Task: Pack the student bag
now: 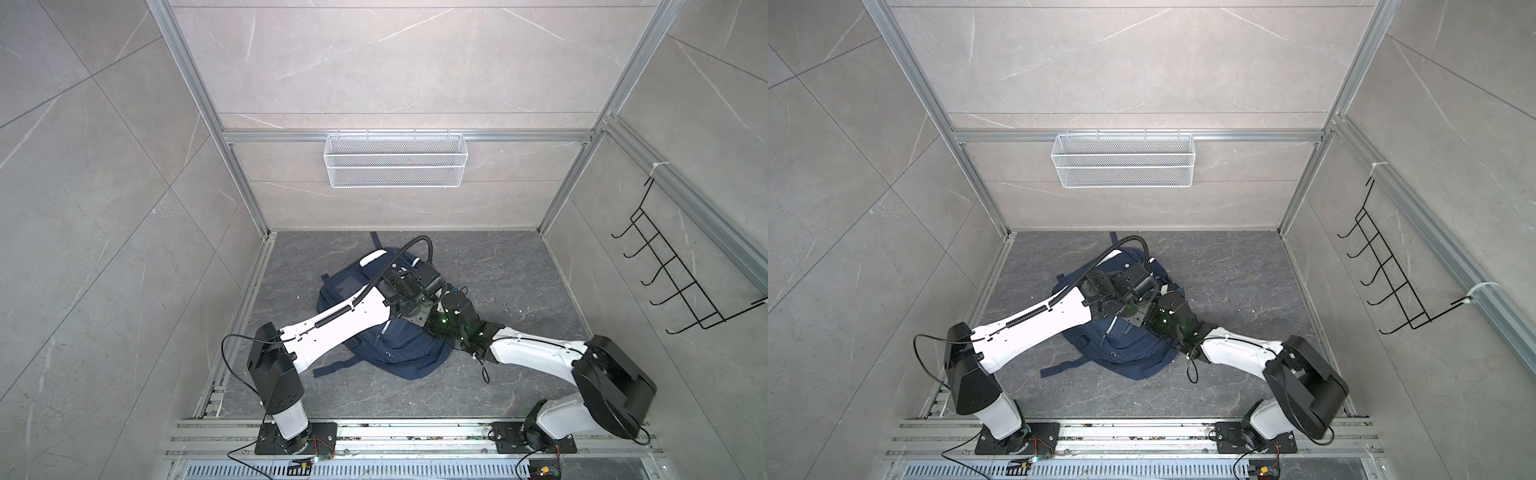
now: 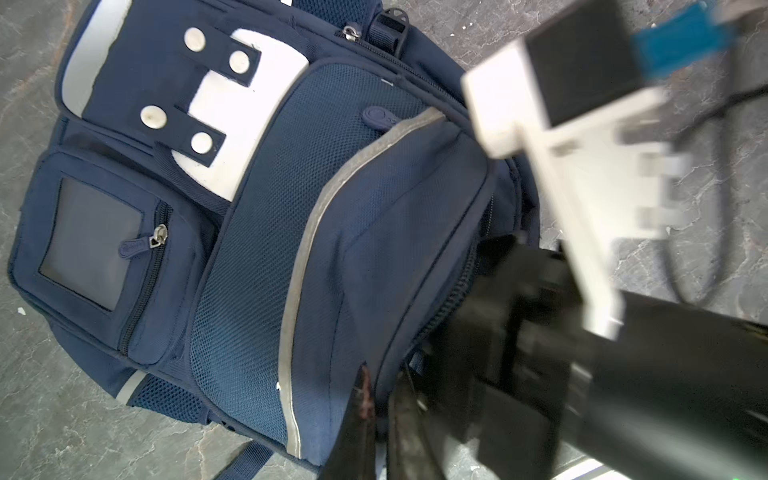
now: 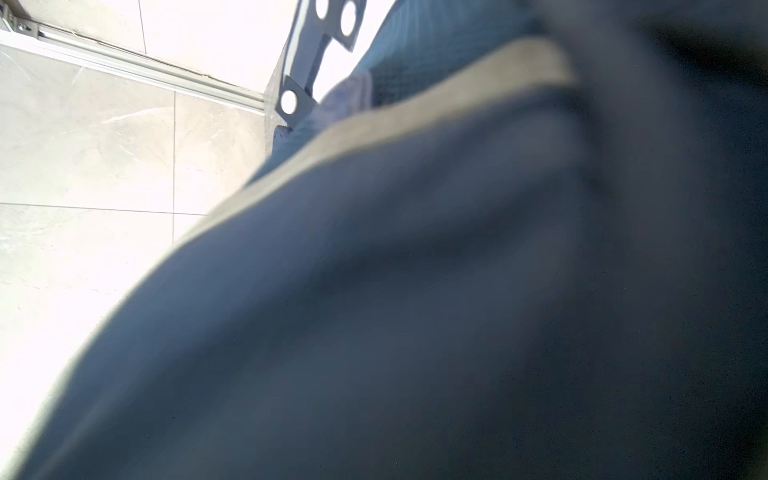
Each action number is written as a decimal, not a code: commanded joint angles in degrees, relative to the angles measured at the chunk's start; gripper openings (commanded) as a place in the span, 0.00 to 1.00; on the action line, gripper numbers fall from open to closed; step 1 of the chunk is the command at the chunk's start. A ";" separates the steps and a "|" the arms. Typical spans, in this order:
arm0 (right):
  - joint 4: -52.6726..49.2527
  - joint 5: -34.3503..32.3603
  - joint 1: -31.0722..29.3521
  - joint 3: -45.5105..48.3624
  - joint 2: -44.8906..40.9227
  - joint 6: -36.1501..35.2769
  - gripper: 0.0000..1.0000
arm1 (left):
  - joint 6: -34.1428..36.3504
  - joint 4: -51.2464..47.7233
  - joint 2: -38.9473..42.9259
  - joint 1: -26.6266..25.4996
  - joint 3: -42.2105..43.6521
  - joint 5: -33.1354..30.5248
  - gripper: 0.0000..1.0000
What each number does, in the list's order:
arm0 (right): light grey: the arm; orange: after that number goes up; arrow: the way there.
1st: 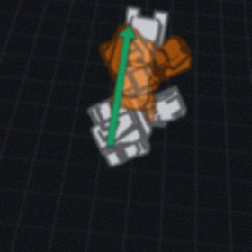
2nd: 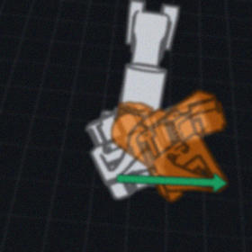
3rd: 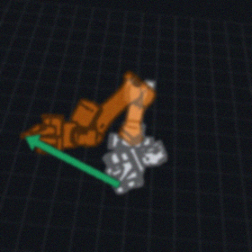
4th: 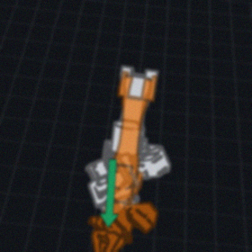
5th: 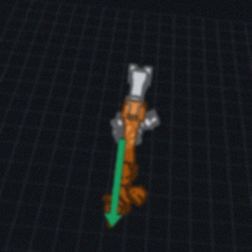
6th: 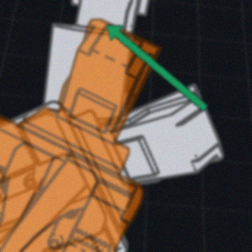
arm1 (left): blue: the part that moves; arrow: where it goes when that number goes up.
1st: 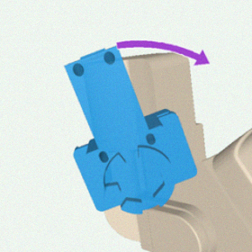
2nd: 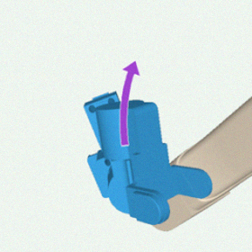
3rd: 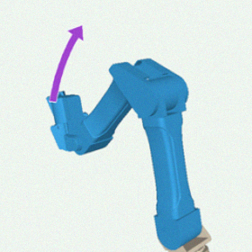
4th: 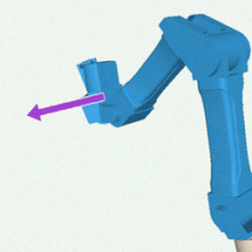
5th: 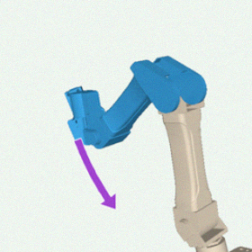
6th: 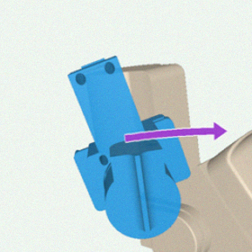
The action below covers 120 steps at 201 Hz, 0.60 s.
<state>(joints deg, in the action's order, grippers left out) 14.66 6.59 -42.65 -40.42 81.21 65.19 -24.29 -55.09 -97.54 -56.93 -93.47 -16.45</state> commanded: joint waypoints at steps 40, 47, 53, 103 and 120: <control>-18.11 -4.21 -1.22 7.42 -13.95 -7.51 0.52 | -0.40 3.11 4.67 -0.23 3.01 0.75 0.15; -19.21 -4.68 -1.60 8.17 -15.32 -7.91 0.51 | -0.64 4.00 6.04 -0.35 5.20 1.26 0.19; -20.44 -5.13 -2.15 8.59 -16.33 -8.20 0.50 | -0.96 5.04 7.65 -0.29 7.27 1.92 0.22; -32.36 -17.88 -15.63 -0.34 -14.29 -11.43 0.50 | -6.76 16.73 25.89 7.73 30.53 13.07 0.30; -33.52 -20.95 -20.10 -5.77 -8.22 -11.92 0.51 | -9.55 18.06 30.77 13.17 36.59 13.26 0.30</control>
<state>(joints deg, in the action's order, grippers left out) -13.78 -6.57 -57.65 -38.79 66.89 55.81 -28.91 -42.28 -72.75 -49.69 -63.07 -6.33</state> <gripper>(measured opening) 0.503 0.299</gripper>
